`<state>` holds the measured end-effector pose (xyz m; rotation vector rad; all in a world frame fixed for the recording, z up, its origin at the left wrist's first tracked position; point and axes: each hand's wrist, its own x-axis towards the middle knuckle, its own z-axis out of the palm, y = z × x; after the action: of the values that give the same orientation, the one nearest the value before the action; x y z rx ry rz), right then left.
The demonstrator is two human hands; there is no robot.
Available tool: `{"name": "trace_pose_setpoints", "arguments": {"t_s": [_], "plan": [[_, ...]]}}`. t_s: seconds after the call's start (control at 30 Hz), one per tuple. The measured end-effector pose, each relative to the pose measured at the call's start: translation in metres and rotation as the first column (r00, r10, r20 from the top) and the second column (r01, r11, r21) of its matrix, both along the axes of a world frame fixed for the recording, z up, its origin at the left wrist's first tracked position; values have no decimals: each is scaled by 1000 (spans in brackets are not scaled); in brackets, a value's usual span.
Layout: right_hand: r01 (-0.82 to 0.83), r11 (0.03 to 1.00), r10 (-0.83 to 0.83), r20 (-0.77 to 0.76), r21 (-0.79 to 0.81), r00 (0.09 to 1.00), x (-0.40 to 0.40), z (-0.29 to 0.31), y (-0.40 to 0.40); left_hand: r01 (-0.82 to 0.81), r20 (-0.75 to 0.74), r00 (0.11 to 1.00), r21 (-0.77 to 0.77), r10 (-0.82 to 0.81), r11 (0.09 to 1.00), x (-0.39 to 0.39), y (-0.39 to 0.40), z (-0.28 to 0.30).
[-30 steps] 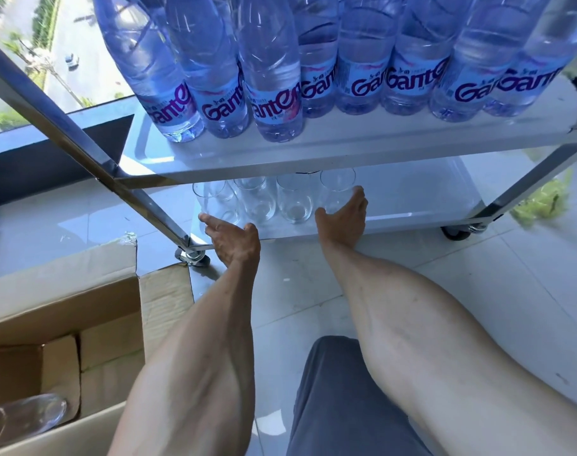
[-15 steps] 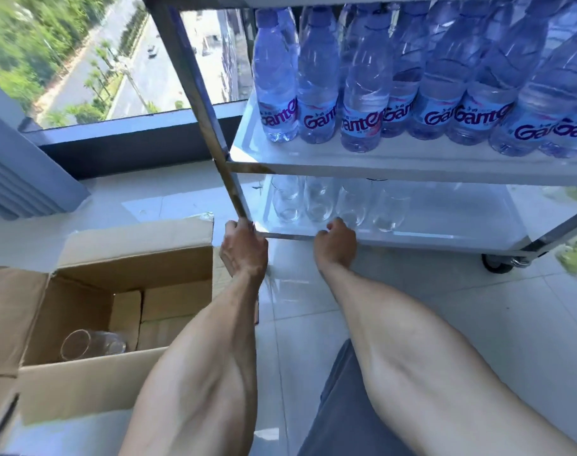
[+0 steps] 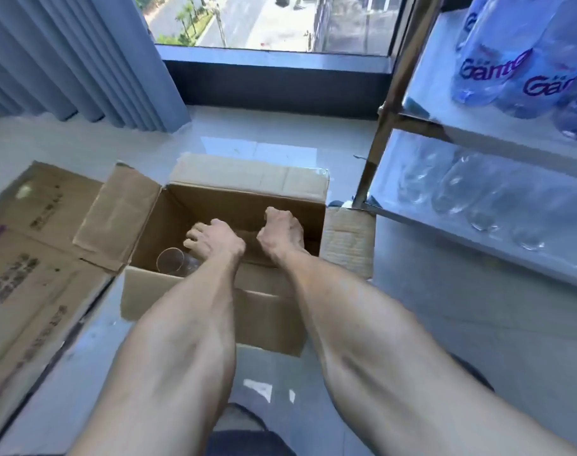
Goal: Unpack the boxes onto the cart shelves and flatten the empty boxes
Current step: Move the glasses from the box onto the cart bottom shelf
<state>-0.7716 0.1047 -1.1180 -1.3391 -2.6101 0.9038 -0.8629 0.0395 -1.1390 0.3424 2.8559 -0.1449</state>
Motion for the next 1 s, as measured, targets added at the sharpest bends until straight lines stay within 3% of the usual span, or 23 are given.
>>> {"name": "trace_pose_setpoints", "arguments": {"t_s": [0.07, 0.17, 0.37, 0.5, 0.57, 0.7, 0.83, 1.0], "plan": [[-45, 997, 50, 69, -68, 996, -13, -22, -14, 25, 1, 1000, -156, -25, 987, -24, -15, -17], [-110, 982, 134, 157, -156, 978, -20, -48, -30, -47, 74, 995, -269, 70, 962, -56, -40, -42], [-89, 966, 149, 244, -241, 958, -11, -68, -28, -34, 65, 996, -286, 55, 958, -69, -51, -59], [-46, 967, 118, 277, -251, 954, 4, -63, -17, 9, 153, 988, -290, 37, 957, -48, -45, -58], [-30, 975, 90, 275, -218, 957, 12, -60, -11, -34, 117, 991, -186, 56, 982, -34, -45, -57], [-17, 988, 57, 259, -154, 964, 26, -52, -2, 45, 107, 993, 97, -56, 994, -23, -36, -38], [-56, 981, 92, 191, -185, 977, 36, -34, -4, 35, 236, 957, 490, -170, 871, -3, -16, 7], [21, 984, -26, -20, -178, 999, 63, 17, -5, 39, 233, 934, 689, -272, 724, 38, 15, 78]]}}
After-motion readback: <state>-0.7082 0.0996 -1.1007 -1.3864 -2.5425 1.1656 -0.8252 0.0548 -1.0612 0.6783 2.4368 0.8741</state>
